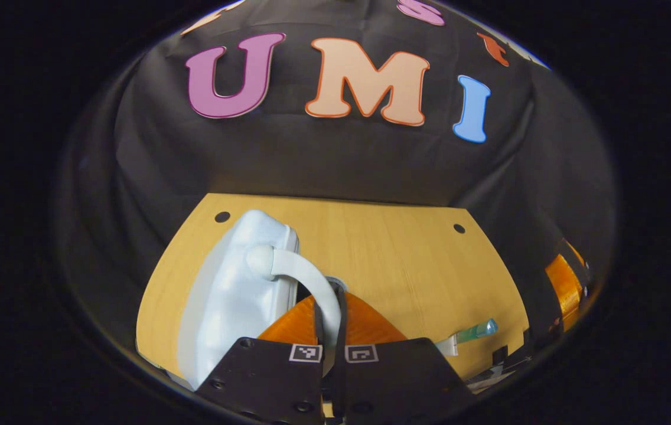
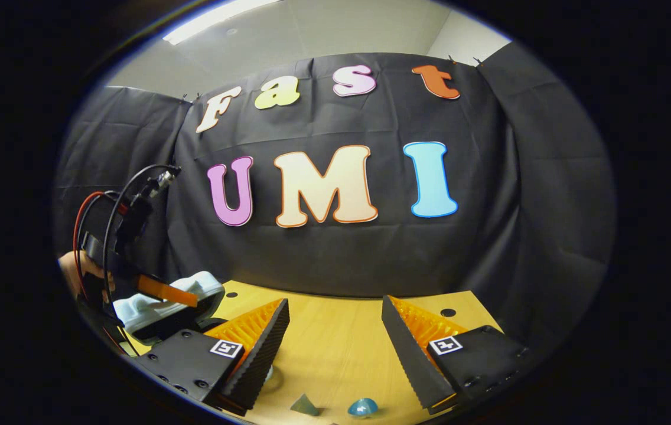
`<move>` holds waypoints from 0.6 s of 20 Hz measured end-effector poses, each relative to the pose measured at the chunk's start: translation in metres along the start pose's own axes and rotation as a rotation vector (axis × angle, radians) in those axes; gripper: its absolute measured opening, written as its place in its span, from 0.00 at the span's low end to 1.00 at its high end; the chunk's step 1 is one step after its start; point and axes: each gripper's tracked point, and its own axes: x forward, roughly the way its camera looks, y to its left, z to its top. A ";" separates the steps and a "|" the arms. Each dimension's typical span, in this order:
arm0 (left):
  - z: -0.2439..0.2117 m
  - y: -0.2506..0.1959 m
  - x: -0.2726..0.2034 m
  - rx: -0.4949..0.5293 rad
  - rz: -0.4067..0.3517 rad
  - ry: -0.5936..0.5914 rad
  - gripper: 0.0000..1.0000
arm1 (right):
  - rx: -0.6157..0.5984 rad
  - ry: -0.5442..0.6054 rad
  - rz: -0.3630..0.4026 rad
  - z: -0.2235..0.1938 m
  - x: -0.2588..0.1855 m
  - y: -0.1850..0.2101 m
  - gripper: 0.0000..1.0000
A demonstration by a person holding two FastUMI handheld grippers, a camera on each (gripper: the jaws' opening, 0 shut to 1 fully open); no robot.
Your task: First open the suitcase, pack the skin care products into it, and then close the suitcase.
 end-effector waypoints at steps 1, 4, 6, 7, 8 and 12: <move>0.005 0.011 -0.003 -0.001 0.009 -0.007 0.00 | -0.003 -0.002 0.003 0.002 0.003 0.005 0.98; 0.017 0.045 -0.014 0.011 0.046 -0.046 0.00 | -0.018 -0.011 0.013 0.004 0.008 0.026 0.98; 0.026 0.068 -0.020 0.015 0.070 -0.071 0.00 | -0.028 -0.015 0.016 0.005 0.011 0.040 0.98; 0.028 0.078 -0.024 0.014 0.077 -0.078 0.00 | -0.029 -0.016 0.018 0.005 0.013 0.047 0.98; 0.030 0.089 -0.028 0.014 0.086 -0.086 0.00 | -0.027 -0.017 0.019 0.004 0.015 0.056 0.98; 0.037 0.136 -0.035 0.032 0.120 -0.106 0.00 | -0.021 -0.029 0.019 0.003 0.024 0.087 0.98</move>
